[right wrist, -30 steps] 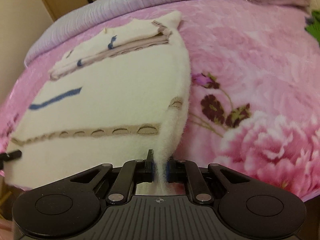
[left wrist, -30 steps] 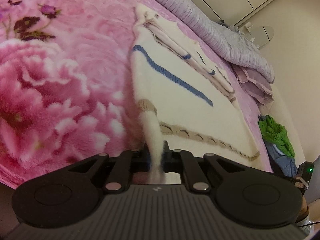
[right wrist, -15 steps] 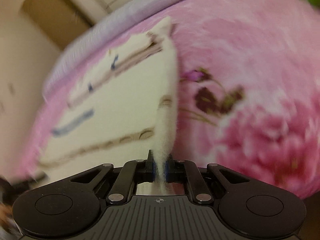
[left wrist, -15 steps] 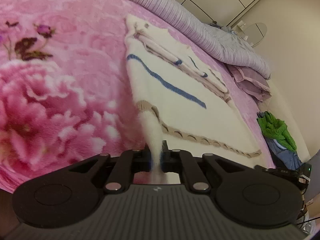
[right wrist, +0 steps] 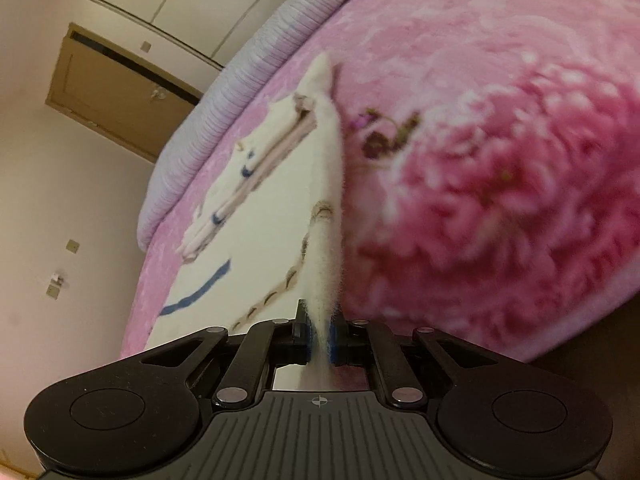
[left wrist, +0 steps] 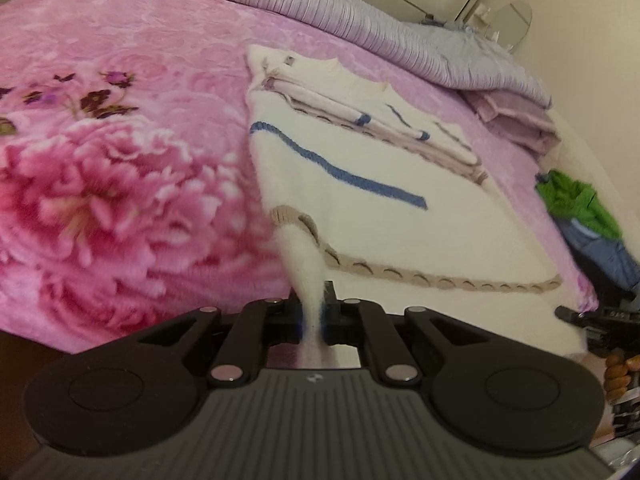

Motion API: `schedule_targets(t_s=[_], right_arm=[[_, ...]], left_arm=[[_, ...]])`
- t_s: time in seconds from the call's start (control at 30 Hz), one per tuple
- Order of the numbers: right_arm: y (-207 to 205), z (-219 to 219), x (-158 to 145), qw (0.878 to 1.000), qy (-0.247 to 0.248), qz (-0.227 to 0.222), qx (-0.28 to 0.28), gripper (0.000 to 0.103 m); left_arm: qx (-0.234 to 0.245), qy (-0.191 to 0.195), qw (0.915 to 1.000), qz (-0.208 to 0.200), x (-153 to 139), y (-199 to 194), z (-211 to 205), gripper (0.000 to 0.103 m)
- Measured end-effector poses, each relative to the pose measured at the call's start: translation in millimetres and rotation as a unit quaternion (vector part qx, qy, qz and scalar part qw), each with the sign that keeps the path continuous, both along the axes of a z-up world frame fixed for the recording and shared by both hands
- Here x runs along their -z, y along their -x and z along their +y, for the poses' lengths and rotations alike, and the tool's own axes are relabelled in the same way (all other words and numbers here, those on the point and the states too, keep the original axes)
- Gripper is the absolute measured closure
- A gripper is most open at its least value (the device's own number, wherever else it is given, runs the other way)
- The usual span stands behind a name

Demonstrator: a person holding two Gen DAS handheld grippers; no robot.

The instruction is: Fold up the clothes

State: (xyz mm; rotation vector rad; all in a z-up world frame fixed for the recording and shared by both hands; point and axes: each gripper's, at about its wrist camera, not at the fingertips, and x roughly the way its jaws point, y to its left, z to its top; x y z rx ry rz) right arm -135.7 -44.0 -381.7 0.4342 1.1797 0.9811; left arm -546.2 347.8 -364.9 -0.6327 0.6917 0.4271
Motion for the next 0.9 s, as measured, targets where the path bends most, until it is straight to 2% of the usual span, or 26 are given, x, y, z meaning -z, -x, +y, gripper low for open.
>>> schedule_targets(t_s=[0.23, 0.5, 0.9], right_arm=[[19.2, -18.5, -18.0, 1.000, -0.003, -0.018, -0.001, 0.097], [33.3, -34.4, -24.1, 1.000, -0.001, -0.021, -0.004, 0.097], [21.9, -23.1, -30.4, 1.000, 0.008, -0.023, -0.017, 0.097]], left_arm=[[0.009, -0.038, 0.9992, 0.002, -18.3, 17.7, -33.3, 0.098], [0.007, -0.033, 0.9994, 0.002, -17.7, 25.2, -32.6, 0.098], [0.006, -0.020, 0.9997, 0.013, -17.7, 14.6, -16.7, 0.098]])
